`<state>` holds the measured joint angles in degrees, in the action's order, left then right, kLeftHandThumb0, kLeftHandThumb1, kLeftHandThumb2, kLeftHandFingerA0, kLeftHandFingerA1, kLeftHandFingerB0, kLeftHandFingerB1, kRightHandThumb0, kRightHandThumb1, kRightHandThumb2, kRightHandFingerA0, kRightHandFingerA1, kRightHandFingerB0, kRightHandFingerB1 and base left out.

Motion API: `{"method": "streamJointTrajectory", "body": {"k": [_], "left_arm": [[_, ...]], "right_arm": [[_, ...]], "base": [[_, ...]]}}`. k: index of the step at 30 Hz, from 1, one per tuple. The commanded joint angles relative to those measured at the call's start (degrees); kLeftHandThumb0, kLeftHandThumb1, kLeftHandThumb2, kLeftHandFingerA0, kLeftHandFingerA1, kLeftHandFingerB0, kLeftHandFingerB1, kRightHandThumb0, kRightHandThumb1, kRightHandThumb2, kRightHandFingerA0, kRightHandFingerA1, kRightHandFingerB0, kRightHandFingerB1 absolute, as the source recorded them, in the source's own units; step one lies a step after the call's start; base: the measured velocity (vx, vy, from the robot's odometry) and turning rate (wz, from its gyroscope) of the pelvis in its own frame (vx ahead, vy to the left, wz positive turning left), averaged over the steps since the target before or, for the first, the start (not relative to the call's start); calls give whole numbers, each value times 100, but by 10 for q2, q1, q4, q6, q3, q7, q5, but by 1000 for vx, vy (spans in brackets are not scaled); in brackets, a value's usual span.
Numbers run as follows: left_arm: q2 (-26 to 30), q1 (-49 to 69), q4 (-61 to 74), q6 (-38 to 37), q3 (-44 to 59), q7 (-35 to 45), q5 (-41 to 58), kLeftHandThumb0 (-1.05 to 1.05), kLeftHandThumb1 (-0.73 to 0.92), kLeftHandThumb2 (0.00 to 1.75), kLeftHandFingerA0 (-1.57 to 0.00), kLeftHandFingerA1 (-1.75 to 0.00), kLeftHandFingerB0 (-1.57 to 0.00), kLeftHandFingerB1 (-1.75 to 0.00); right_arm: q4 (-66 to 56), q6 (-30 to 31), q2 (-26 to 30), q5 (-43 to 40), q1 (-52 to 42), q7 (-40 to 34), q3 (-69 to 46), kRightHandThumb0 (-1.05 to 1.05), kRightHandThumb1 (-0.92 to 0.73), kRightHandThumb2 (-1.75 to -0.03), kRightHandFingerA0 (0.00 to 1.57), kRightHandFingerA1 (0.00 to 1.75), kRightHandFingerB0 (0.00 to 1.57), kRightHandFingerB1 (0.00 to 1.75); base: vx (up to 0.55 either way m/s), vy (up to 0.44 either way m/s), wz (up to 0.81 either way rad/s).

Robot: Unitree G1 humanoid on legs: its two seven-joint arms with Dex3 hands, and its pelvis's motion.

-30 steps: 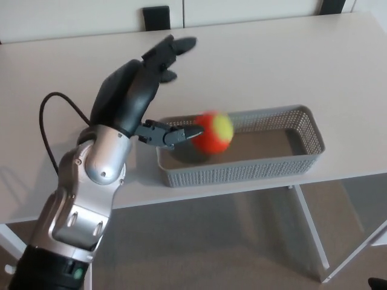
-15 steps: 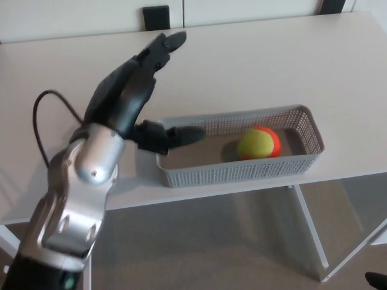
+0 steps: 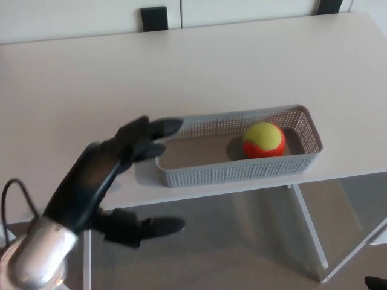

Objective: The robot walk towards a table in front and uses its left hand to pickup a tennis ball on the left side and put it in a container on the right hand side

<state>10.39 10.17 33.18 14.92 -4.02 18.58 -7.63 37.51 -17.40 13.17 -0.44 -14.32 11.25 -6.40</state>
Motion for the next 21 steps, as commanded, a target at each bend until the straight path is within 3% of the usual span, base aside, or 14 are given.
{"method": "streamJointTrajectory", "body": {"k": [1,3,5,8,9,10,11,13,16,18,21], "left_arm": [[153,301,71,-78,221,401,389,-41,22,51,-40,-48,-40,-41],[156,304,71,-80,223,403,394,-41,22,51,-40,-48,-40,-41],[191,330,-68,-146,199,392,262,-52,26,55,-36,-45,-35,-37],[198,328,-91,-156,188,383,247,-52,26,55,-36,-45,-35,-37],[196,312,-127,-149,167,353,216,-42,38,51,-33,-44,-35,-37],[193,293,-172,-140,141,317,178,-42,38,51,-33,-44,-35,-37],[180,241,-240,-114,96,251,116,-23,31,86,-18,-55,-14,-51],[164,178,-325,-106,63,213,84,-23,32,86,-16,-54,-12,-50],[166,170,-343,-115,58,212,87,-23,32,86,-16,-54,-12,-50],[107,50,-491,-70,28,111,36,-22,26,82,-16,-54,-13,-51],[78,21,-581,-86,46,76,51,-18,31,84,-15,-54,-12,-51]], "right_arm": [[43,-20,13,15,-2,-9,4,-32,-48,-65,54,50,38,44],[44,-21,13,15,-1,-9,5,-32,-48,-65,54,50,38,44],[52,-18,7,7,-10,-6,4,-32,-48,-65,52,50,37,44],[56,-18,7,7,-8,-7,4,-32,-48,-65,52,50,37,44],[59,-19,7,4,-7,-5,3,-31,-48,-65,51,50,35,43],[63,-20,6,0,-7,-2,1,-31,-48,-65,51,50,35,43],[64,-17,6,1,-7,-2,2,-32,-47,-65,51,52,36,44],[68,-19,6,1,-5,-3,3,-33,-47,-65,51,51,36,44],[70,-20,6,1,-4,-3,4,-33,-47,-65,51,51,36,44],[66,-20,6,-2,-4,-4,1,-31,-48,-65,51,50,37,43],[56,-26,7,3,-13,-6,6,-33,-48,-66,50,50,37,44]], "base": [[0,0,0],[0,0,0],[0,0,0],[0,0,0],[0,0,0],[0,0,0],[0,0,0],[0,0,0],[0,0,0],[0,0,0],[0,0,0]]}}
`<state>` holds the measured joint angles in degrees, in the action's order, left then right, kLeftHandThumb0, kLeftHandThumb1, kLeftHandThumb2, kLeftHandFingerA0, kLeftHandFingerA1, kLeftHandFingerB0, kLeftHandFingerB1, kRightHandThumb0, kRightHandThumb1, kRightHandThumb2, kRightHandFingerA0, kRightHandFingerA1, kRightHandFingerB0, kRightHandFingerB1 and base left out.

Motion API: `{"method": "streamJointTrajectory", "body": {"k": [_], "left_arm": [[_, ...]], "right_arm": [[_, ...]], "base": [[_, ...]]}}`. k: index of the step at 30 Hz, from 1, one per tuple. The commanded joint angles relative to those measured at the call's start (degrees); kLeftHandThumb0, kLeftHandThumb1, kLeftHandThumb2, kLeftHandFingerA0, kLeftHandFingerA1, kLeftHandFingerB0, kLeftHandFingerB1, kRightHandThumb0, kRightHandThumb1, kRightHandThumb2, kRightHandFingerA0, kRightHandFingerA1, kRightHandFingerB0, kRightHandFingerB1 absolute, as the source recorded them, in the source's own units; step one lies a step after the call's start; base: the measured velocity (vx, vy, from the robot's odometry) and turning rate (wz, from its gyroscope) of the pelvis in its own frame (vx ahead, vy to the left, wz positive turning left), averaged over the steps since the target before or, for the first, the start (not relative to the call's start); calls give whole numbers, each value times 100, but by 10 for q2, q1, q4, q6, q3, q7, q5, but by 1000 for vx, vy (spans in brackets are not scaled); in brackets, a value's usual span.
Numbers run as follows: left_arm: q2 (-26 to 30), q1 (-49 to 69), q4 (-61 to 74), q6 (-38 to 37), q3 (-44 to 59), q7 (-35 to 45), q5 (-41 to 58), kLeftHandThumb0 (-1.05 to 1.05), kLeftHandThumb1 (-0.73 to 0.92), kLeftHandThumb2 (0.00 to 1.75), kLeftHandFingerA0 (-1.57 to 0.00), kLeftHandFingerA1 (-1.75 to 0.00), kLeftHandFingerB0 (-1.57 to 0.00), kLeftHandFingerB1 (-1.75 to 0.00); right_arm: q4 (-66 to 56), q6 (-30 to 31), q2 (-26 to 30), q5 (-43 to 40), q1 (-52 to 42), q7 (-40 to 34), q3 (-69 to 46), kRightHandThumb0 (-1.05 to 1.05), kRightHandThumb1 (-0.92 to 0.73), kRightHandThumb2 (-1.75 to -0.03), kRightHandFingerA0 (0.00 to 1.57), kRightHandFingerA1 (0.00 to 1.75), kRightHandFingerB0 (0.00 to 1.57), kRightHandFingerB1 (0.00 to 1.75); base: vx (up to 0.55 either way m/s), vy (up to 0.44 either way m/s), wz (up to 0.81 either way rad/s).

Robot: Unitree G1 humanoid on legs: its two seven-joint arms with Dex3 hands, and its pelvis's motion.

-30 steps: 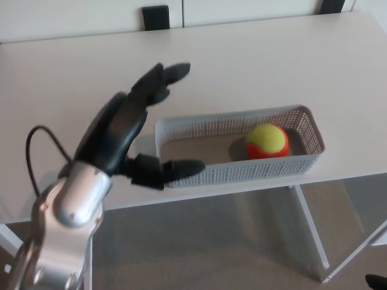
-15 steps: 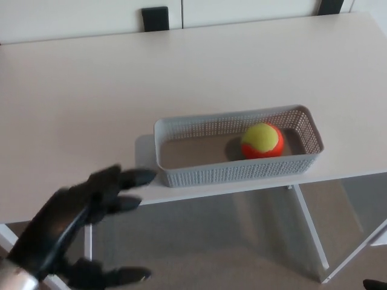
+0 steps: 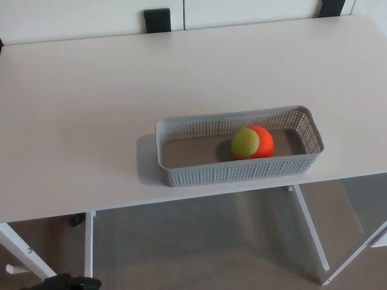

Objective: The robot walk towards a table in front and uses its left hand to pickup a tennis ball on the left side and put it in a container on the right hand side

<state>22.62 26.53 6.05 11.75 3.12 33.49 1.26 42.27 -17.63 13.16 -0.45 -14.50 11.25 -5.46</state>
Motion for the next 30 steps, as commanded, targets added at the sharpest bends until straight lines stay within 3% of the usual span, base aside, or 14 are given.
{"method": "streamJointTrajectory", "body": {"k": [1,6,27,28,30], "left_arm": [[-51,-144,-319,-52,-16,-68,-23,-16,34,85,-13,-54,-10,-51],[-75,-158,-385,-64,23,-56,22,-17,35,85,-13,-54,-9,-51],[-31,-161,-429,-178,31,-60,0,-12,30,83,-21,-56,-17,-53],[-31,-162,-427,-175,29,-62,1,-23,40,55,-31,-48,-28,-41],[-29,-162,-422,-174,25,-66,-2,-22,40,55,-32,-48,-29,-41]], "right_arm": [[7,-25,8,3,-11,-5,-4,-33,-48,-66,51,51,37,44],[0,-27,15,3,-11,-4,-6,-33,-48,-66,50,50,37,44],[-46,-6,19,11,-12,-12,1,-31,-50,-65,50,48,37,43],[-45,-6,19,11,-11,-11,1,-32,-50,-66,50,48,37,43],[-46,-2,20,12,-10,-11,2,-26,-58,-58,54,43,39,37]], "base": [[0,0,0],[0,0,0],[0,0,0],[0,0,0],[0,0,0]]}}
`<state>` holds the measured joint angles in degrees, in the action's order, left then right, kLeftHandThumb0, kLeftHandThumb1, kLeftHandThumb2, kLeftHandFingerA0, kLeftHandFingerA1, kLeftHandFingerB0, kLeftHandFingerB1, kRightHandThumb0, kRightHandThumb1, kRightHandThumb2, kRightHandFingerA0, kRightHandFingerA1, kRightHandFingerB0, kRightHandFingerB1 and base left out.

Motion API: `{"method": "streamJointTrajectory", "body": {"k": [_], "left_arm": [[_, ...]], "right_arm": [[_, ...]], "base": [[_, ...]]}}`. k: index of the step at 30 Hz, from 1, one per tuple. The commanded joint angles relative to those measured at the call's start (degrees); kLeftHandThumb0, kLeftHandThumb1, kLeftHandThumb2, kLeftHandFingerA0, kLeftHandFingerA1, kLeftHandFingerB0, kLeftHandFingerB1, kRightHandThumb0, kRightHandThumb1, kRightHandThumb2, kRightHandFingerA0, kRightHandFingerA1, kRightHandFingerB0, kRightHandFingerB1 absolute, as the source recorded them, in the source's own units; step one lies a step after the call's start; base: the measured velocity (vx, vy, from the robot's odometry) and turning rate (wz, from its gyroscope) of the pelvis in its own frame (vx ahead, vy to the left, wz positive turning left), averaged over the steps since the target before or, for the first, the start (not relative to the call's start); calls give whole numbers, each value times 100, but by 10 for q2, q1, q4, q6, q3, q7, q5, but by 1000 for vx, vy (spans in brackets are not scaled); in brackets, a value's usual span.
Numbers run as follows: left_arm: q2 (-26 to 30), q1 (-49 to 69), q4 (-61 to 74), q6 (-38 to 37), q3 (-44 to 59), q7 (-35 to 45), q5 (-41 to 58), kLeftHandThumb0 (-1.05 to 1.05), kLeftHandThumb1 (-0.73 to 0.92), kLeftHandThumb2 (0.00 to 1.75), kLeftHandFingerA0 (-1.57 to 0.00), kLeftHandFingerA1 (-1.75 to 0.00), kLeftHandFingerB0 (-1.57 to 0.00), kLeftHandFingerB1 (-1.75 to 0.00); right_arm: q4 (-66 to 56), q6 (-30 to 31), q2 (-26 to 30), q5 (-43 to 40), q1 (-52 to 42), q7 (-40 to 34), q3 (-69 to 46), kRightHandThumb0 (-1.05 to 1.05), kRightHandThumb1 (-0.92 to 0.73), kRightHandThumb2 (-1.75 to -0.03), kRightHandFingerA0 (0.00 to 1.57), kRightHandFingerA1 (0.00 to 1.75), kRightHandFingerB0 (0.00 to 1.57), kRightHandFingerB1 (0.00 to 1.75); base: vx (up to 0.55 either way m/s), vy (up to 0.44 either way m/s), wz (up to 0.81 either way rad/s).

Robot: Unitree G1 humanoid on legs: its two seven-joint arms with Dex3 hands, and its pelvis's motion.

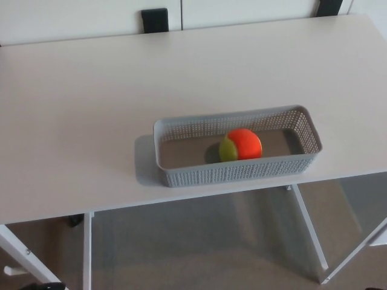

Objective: The robot walk towards a table in front and uses its left hand to pickup a tennis ball on the left side and put it in a container on the right hand side

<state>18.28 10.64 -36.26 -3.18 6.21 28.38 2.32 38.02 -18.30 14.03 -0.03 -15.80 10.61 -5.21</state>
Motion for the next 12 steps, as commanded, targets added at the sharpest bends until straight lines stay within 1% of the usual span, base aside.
{"method": "streamJointTrajectory", "body": {"k": [1,7,8,12], "left_arm": [[16,-3,1,-25,-7,-16,-14,-22,40,55,-33,-48,-30,-41],[19,-3,-2,-36,-11,-19,-12,-22,40,55,-33,-48,-30,-42],[20,-4,-3,-37,-13,-22,-14,-21,41,55,-34,-48,-32,-41],[21,-8,-8,-41,-15,-26,-15,-22,40,54,-35,-48,-33,-42]], "right_arm": [[-4,5,11,8,3,-4,-1,-25,-58,-58,54,43,39,37],[-1,5,11,7,7,-3,-2,-25,-58,-58,54,43,40,38],[-2,10,10,6,8,-3,-2,-33,-50,-66,50,48,38,43],[-3,9,11,5,9,-2,-3,-33,-50,-66,50,48,38,44]], "base": [[0,0,0],[0,0,0],[0,0,0],[0,0,0]]}}
